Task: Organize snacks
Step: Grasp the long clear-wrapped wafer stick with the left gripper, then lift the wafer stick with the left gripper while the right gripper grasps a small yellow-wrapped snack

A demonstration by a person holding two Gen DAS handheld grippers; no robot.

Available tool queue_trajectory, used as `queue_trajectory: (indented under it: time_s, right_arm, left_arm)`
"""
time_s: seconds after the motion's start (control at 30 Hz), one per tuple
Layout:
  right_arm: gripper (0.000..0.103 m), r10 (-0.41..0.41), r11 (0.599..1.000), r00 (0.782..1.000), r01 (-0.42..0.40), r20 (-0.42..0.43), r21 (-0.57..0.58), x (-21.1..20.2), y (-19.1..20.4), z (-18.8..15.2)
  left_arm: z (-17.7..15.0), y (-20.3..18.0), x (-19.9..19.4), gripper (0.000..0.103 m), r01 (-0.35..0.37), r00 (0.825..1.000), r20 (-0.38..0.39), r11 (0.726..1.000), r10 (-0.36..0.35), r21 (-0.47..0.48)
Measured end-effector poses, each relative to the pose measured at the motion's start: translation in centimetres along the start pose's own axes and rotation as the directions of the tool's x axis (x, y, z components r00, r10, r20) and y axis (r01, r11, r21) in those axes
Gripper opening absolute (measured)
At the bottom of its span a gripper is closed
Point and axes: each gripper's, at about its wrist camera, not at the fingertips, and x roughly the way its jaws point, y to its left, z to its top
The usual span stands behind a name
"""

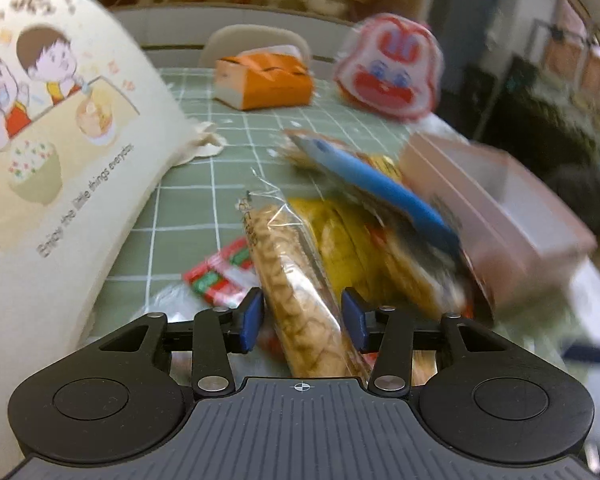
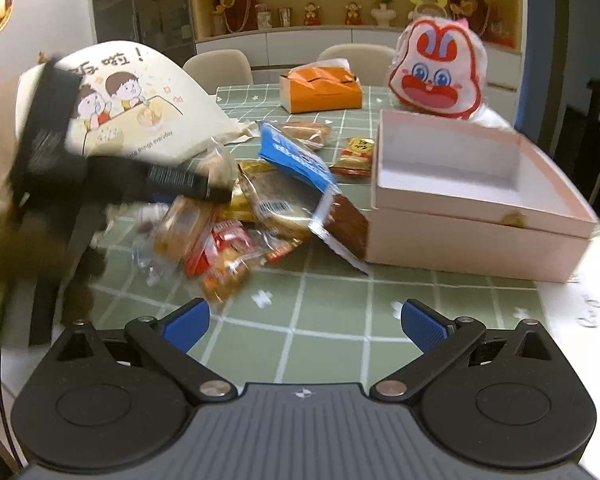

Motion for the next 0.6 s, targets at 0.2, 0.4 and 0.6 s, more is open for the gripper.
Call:
queue_trajectory:
  time_s: [0.2, 0.4, 0.6]
  right_arm:
    - [0.068, 0.071, 0.995, 0.996, -0.067, -0.058, 0.071, 3.2, 0.4, 1.6]
    - [0.043, 0.087, 0.996, 0.995, -0.087, -0.058, 0.004, 4.8, 2.0, 2.4]
    - [0.026, 0.106, 0.990, 0.986, -0.116, -0.126, -0.079, 2.0, 1.7, 0.4]
  left_arm:
    - [-2.7, 1.0, -4.2, 0.038, 0.016, 1.000, 0.002, 1.000, -0.016, -0.019]
    - [-4.9, 2.1, -6.1, 0.037, 0.109, 0.994, -0.001, 0.981, -0.111, -0.163]
    - [-5.9, 0.8, -6.8, 0.037, 0.180, 0.982, -0.023, 0.973, -0.185, -0.145]
